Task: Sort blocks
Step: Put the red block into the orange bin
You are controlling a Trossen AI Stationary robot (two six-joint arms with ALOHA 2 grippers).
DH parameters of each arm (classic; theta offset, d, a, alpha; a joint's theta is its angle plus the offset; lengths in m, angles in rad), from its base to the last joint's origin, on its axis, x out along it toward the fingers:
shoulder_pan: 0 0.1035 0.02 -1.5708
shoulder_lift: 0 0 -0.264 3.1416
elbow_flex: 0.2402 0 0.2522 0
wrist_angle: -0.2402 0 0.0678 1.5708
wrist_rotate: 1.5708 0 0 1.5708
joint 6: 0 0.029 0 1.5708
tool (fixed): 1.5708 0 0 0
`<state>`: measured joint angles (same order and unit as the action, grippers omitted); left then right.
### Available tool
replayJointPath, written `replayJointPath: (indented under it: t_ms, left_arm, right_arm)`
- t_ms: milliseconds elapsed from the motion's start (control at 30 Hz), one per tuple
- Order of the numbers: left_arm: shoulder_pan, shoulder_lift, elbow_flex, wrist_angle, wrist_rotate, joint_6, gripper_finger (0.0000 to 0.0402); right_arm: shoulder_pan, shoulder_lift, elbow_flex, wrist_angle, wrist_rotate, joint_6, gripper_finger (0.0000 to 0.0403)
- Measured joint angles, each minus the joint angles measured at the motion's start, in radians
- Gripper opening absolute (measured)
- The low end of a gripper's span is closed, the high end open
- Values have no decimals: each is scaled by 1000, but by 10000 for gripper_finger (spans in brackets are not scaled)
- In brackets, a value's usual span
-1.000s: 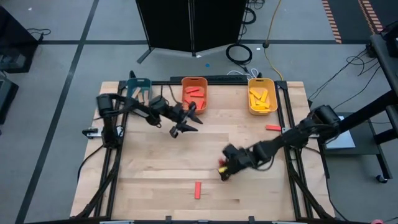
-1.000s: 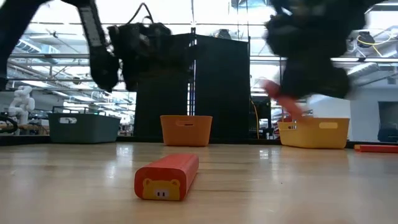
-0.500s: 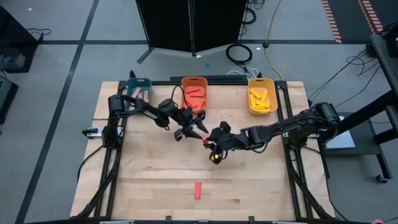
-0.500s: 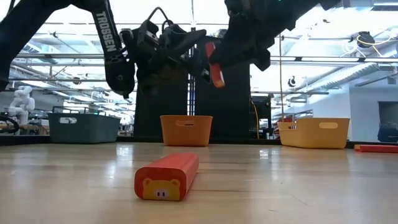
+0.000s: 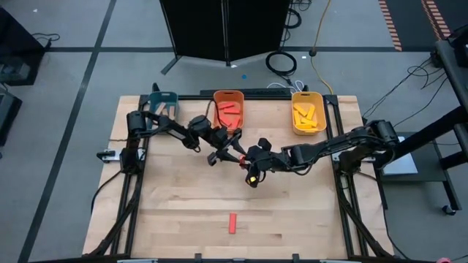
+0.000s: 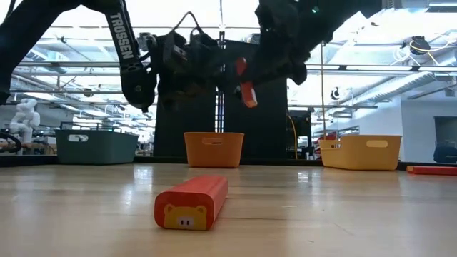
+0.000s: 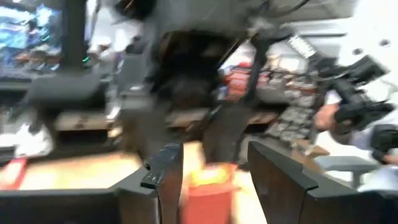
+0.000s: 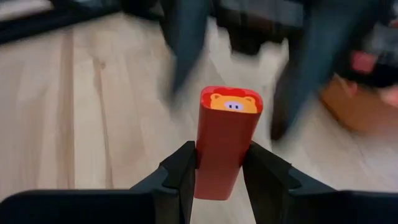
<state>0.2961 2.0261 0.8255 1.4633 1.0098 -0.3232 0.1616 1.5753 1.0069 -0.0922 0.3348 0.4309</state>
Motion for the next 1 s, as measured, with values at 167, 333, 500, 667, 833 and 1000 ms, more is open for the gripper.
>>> replayJointPath:
  t_ms: [167,333,500,667,833,1000]
  left_arm:
    - [-1,1,-1,-43,-39,56,176]
    - [0,1,0,-63,-35,84,176]
    - [-1,1,0,-87,-40,148,176]
    - [5,1,0,-86,-54,149,175]
    - [7,1,0,-87,-59,151,161]
    - [7,1,-1,-88,-52,150,100]
  right_arm:
    - [-2,-1,2,8,-31,-3,102]
    - [-4,-1,2,11,3,-1,103]
    - [-12,-1,1,4,18,-5,104]
    - [-13,-1,1,6,28,1,104]
    - [-14,-1,1,7,32,2,104]
    - [-15,-1,1,4,35,-2,104]
